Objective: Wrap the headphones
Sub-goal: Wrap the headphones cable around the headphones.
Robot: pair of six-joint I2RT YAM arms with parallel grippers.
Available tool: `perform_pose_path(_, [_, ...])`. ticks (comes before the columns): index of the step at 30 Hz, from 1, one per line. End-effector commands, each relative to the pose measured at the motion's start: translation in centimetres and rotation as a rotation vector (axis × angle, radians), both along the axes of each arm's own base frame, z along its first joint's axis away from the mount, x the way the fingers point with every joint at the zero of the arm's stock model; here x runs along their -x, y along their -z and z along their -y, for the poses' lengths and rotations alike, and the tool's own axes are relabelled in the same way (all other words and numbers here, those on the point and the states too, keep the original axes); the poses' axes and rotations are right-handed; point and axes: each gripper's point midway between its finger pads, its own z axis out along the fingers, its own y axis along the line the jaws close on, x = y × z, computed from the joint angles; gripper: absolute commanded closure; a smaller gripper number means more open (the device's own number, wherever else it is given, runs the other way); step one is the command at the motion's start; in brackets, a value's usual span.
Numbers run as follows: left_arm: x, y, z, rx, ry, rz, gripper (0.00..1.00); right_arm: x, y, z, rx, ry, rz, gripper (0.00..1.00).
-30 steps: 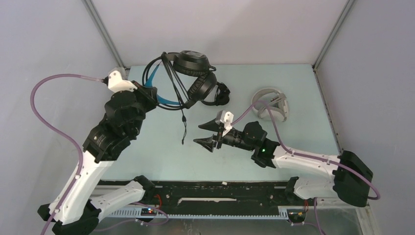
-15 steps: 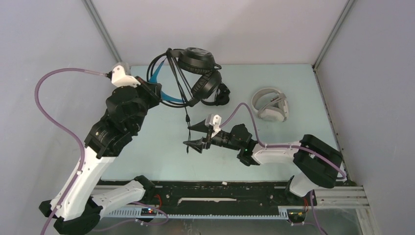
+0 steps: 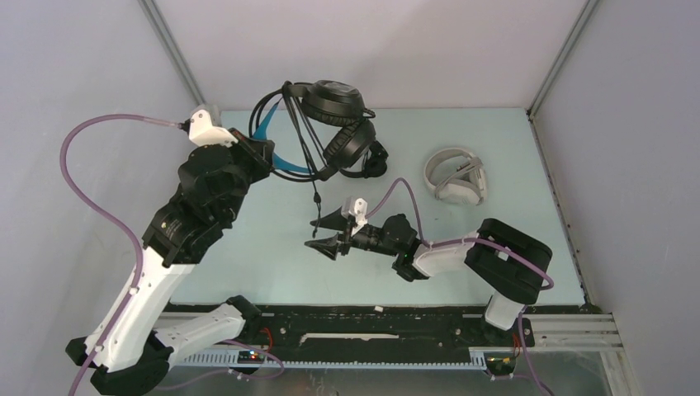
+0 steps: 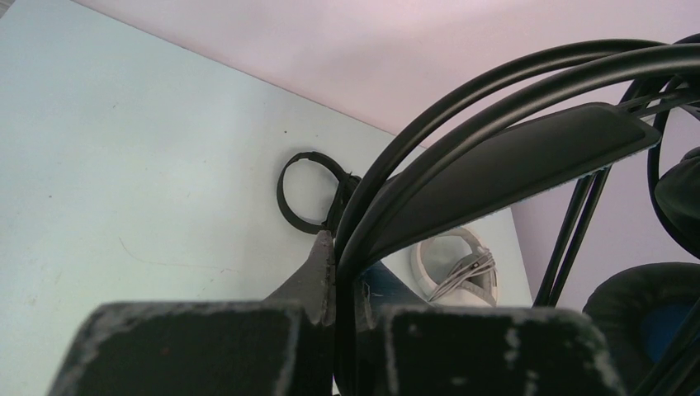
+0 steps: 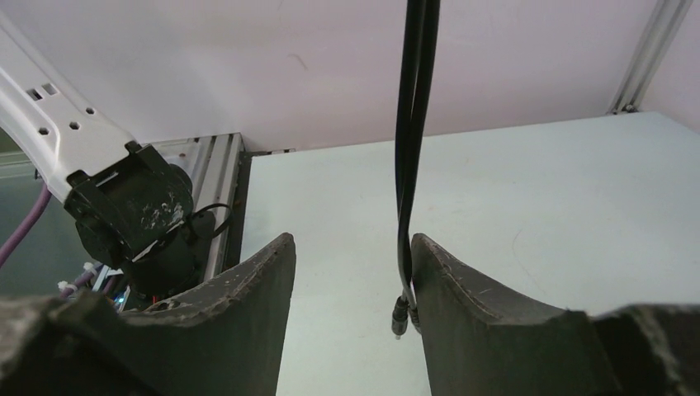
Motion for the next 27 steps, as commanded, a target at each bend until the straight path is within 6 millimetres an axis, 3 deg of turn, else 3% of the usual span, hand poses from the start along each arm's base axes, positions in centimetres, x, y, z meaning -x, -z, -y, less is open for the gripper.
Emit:
perform_pose_path(1, [1.2,-7.7,-0.2,0.197,0.022,0.189,1.00,0.0,-1.6,-0.2,-0.070,0.003,0.044,0.45])
perform_pose_path(6, [1.4,-7.8,-0.2,0.208,0.028,0.192,1.00,-0.2,0.4,-0.3,-0.037,0.011,0.020,0.58])
perform_pose_path(13, [2.2,-8.0,1.0,0.200,0.116,0.211,1.00,-1.8,2.2,0.9,-0.030,0.098,0.016,0.99])
perform_pose_path(16, [3.4,-8.1,2.7,0.049,0.268,0.263,1.00,-2.6,2.4,1.9,-0.026,0.109,-0.002,1.00])
perform_pose_path(20, [4.3,-7.2,3.4,-0.045,0.355,0.271,1.00,-3.9,1.5,4.1,-0.038,0.144,-0.018,1.00])
perform_pose_path(24, [3.3,-6.0,1.9,-0.086,0.267,0.222,1.00,-5.5,1.2,6.5,-0.037,0.217,-0.035,1.00])
perform_pose_path(27, [2.8,-6.1,1.0,-0.060,0.219,0.222,1.00,-6.4,2.2,7.5,-0.013,0.265,-0.078,1.00])
